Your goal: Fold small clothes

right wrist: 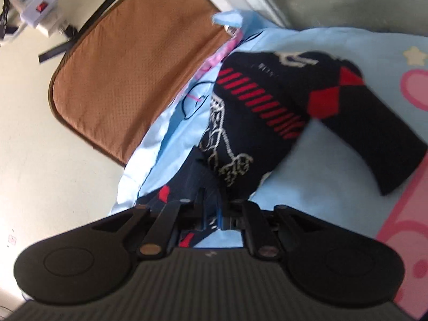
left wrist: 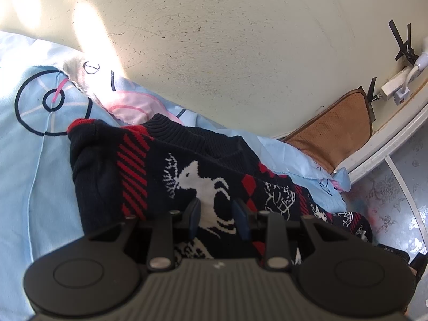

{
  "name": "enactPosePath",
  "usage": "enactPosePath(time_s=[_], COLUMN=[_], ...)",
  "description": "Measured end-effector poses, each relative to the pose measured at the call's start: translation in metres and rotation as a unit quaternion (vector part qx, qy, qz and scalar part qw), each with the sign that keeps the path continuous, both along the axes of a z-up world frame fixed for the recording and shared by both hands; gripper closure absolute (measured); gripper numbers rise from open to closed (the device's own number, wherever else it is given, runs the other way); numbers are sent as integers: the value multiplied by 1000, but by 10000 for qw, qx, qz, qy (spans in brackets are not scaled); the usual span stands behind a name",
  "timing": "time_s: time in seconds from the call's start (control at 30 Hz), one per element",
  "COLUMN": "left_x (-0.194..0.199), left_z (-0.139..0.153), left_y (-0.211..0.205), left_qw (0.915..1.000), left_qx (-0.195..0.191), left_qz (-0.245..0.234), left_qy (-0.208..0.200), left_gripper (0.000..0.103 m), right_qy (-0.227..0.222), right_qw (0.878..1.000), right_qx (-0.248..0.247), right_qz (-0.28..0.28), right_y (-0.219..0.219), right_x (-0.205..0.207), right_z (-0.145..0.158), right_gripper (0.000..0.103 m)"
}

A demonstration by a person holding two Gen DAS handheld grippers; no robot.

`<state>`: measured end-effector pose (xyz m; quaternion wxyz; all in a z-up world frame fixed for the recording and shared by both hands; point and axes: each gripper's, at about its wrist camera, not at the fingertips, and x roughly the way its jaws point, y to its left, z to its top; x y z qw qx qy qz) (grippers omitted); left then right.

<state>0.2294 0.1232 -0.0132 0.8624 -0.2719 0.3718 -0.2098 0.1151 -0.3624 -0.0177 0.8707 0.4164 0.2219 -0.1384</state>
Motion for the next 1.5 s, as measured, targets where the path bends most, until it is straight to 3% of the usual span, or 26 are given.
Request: enactPosePath(time_s=[0.1,0.23,0.3,0.37,0.43,0.6,0.67,0.77,0.87,1.17,1.2,1.27,1.3,1.33,1.43,1.5], left_x=[0,-1,-1,-1,-1,-2,-2,-2,-2,-2,-2,-2,-2,-2,-3,-3], left_z=[0,0,0,0,0,-1,-1,-1,-1,-1,-1,-1,-1,-1,-1,0], left_y=[0,-1,-1,-1,-1,-1,-1,-1,-1,-2,-2,-2,-2,-2,-2,-2], left_qw=[10000,10000,10000,10000,10000,10000,10000,9999,9999,9999,9999,9999,9999,9999,9999,9999], left_qx=[7,34,40,39,37,40,49,52,48,51,54,57,54,53,53,0], left_qz=[2,-4,-8,-11,-5,-17,-24,-28,-27,-40,-49,-61,-62,-61,-60,-74], left_qy=[-12,-42,-55,-61,-58,-70,-80,-89,-90,-115,-122,-130,-130,-130,-131,-124], left_gripper=[75,74,74,74,74,74,74,74,74,72,72,72,72,72,72,68], right_qy=[-71,14,-8,-52,-112,-376,-304,-281,-258,-365,-358,-135,-27,31,60,-244], right_qw=[9991,9973,9954,9842,9664,9478,9526,9724,9844,9892,9896,9905,9901,9896,9885,9910], right_qx=[-217,-137,-240,-973,-1695,-2400,-2233,-1426,-637,628,611,461,413,400,336,177], right_qz=[-369,-725,-931,-1480,-1927,-2066,-2043,-1826,-1622,-1276,-1251,-1291,-1339,-1384,-1475,-1304], right_y=[-19,-43,-47,-47,-44,-50,-61,-77,-90,-141,-141,-141,-140,-141,-134,-118], right_x=[-26,-41,-41,-39,-43,-59,-64,-65,-53,6,11,20,23,25,20,13], right_z=[4,-8,-8,2,14,29,25,11,-3,-13,-13,-11,-11,-12,-6,11], right_gripper=[85,66,66,65,55,52,48,48,48,49,50,66,82,87,91,92])
